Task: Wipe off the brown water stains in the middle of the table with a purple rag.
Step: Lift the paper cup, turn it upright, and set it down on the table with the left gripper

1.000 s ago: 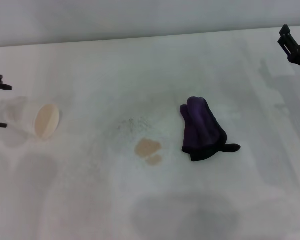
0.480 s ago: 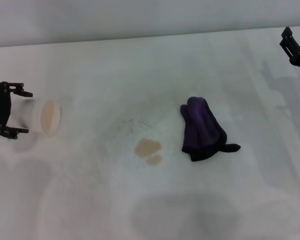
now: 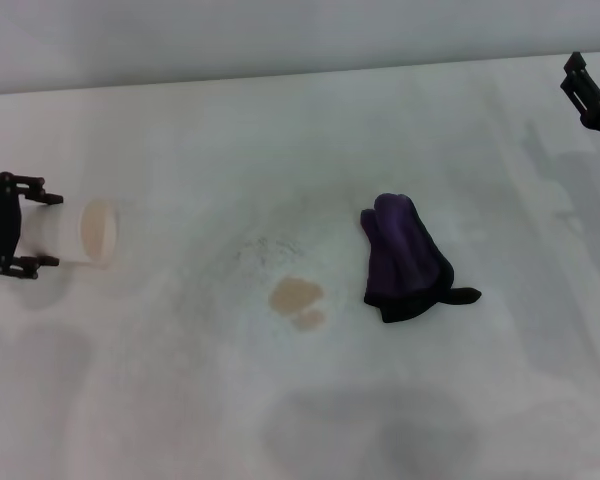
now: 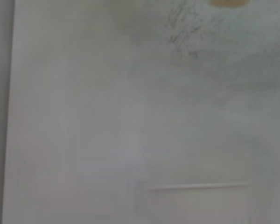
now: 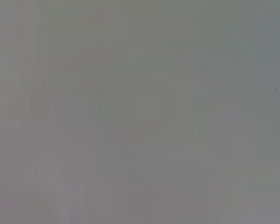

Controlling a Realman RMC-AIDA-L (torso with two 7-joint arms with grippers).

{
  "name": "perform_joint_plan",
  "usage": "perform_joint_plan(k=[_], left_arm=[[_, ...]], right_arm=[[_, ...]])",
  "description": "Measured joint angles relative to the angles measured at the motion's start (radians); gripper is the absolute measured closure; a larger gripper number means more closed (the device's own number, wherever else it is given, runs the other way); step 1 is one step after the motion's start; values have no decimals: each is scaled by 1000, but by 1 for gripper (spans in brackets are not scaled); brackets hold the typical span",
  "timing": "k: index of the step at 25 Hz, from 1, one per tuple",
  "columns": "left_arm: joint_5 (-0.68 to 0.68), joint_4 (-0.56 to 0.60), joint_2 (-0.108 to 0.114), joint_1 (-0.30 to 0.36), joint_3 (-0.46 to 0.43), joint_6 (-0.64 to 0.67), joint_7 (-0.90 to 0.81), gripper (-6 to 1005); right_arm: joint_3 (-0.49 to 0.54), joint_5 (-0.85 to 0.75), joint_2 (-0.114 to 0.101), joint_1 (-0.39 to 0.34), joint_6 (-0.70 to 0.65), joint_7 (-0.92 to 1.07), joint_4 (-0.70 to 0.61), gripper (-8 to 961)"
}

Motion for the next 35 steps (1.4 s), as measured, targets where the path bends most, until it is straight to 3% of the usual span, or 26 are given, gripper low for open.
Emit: perform_joint_plan(k=[4, 14, 19, 23, 28, 35], left_arm=[[-88, 0, 2, 16, 0, 0, -22, 268], [-431, 12, 13, 86, 0, 23, -147, 275], [-655, 164, 29, 179, 0, 27, -181, 274], [-744, 232, 28, 223, 0, 25, -184, 274], [-1017, 375, 10, 327, -1, 23, -179, 274], [-1140, 531, -12, 422, -3, -15, -180, 274]], right_arm=[[-3, 0, 0, 0, 0, 0, -1, 82], [-7, 0, 0, -1, 0, 0, 0, 82], [-8, 0, 0, 1, -1, 0, -2, 82], [-9, 0, 0, 3, -1, 1, -3, 82], [-10, -1, 1, 6, 3, 8, -3, 83], [-10, -1, 1, 6, 7, 8, -2, 83]])
